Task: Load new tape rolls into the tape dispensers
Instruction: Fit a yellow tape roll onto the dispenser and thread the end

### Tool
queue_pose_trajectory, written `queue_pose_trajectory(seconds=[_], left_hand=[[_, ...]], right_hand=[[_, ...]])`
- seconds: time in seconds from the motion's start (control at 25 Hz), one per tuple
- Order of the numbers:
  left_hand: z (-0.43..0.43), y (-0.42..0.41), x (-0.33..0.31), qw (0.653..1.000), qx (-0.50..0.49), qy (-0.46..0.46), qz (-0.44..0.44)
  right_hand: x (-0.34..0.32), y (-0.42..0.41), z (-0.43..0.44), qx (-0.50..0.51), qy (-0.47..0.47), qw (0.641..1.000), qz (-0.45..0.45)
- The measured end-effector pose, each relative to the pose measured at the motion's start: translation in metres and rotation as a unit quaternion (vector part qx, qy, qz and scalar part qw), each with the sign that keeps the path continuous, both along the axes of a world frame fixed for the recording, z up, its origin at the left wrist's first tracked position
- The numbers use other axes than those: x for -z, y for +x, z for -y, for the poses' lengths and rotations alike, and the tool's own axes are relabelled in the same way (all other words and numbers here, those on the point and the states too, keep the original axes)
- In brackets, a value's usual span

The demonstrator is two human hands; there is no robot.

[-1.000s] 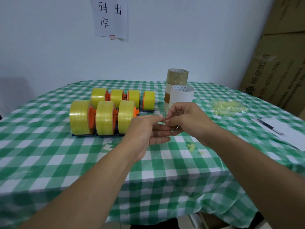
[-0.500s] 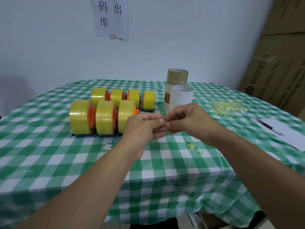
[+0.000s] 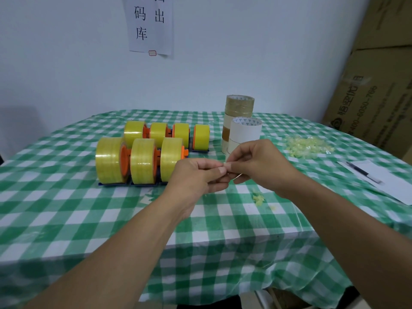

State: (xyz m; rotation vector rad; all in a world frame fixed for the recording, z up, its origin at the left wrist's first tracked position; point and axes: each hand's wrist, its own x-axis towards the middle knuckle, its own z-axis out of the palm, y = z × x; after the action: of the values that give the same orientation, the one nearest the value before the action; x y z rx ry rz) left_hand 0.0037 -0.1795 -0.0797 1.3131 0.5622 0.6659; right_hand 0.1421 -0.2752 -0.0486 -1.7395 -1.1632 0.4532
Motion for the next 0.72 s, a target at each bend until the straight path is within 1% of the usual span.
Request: queue_pose_trajectory(seconds=[0.16, 0.28, 0.36, 0.52, 0.64, 0.72], left_hand=[[-0.002, 0.004, -0.001, 1.0, 0.005, 0.008, 0.008], [-0.005, 0.006, -0.004, 1.0, 0.002, -0.004, 0.024], [-0.008, 0.005, -0.006, 0.998, 0.006, -0.048, 0.037], [-0.01, 0.001, -0.013, 0.982, 0.071, -0.167, 0.061], [-0.01, 0.002, -0.016, 0.971, 0.088, -0.213, 0.058], [-0.01, 0.003, -0.016, 0.968, 0.095, -0.227, 0.052]], right_hand=[[0.002, -0.003, -0.004, 0.004, 0.041, 0.999, 0.027], [0.006, -0.006, -0.008, -0.005, 0.062, 0.995, 0.082], [0.005, -0.007, -0.008, -0.019, 0.059, 0.993, 0.097], [0.002, -0.005, -0.005, -0.014, 0.103, 0.989, 0.109], [0.004, -0.003, -0.005, -0.013, 0.13, 0.984, 0.123], [0.004, -0.001, -0.004, -0.012, 0.146, 0.983, 0.113]])
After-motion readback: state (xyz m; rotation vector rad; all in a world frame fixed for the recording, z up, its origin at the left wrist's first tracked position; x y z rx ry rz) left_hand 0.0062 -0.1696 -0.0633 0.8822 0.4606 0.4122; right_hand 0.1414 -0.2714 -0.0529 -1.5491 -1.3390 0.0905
